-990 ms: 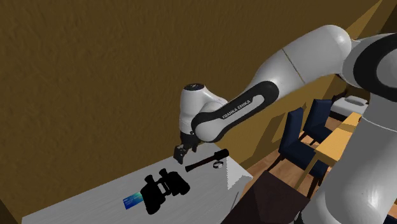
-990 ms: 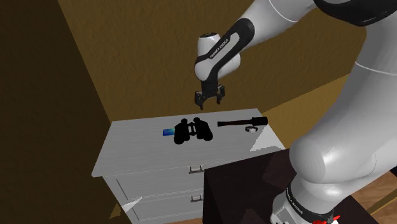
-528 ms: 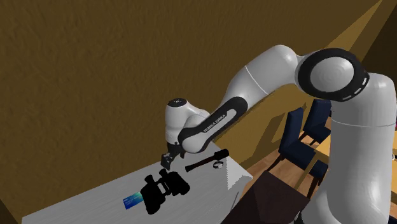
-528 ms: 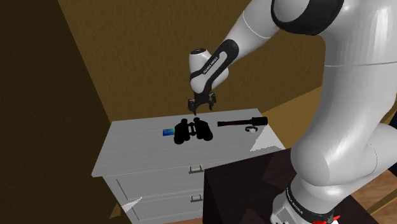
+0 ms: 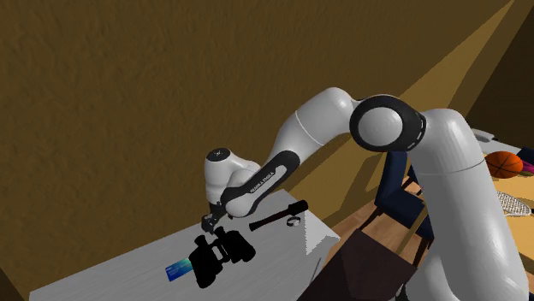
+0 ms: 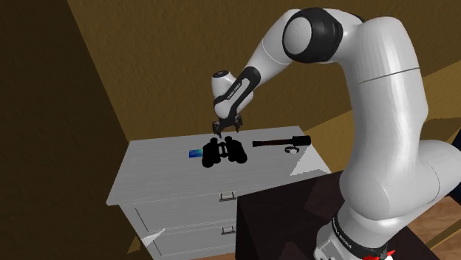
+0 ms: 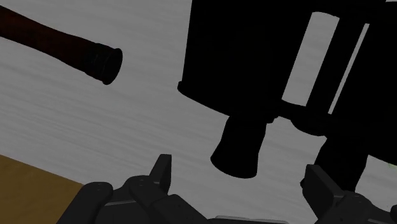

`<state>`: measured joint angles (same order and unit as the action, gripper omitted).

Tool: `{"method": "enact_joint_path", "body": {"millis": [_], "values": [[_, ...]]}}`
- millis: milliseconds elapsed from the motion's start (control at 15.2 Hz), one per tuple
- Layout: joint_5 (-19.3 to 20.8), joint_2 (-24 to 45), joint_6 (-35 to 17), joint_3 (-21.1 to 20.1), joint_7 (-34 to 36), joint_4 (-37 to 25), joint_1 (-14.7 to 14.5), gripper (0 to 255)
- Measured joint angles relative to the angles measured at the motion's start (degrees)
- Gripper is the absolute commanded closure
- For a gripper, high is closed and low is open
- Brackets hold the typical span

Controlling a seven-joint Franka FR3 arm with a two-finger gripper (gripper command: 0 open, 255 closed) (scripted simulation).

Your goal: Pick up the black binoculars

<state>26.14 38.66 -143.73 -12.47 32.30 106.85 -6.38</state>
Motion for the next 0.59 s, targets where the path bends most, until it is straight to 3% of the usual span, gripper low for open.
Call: {"method": "enact_joint_path", "body": {"millis": [462, 528, 594], "values": [[1.5, 4.8, -2.7, 1.6, 1.3, -2.1, -1.1, 0], [1.6, 5.0, -2.8, 1.6, 1.3, -2.2, -1.1, 255], [1.6, 5.0, -2.8, 1.6, 1.4, -2.3, -1.2, 255]]}}
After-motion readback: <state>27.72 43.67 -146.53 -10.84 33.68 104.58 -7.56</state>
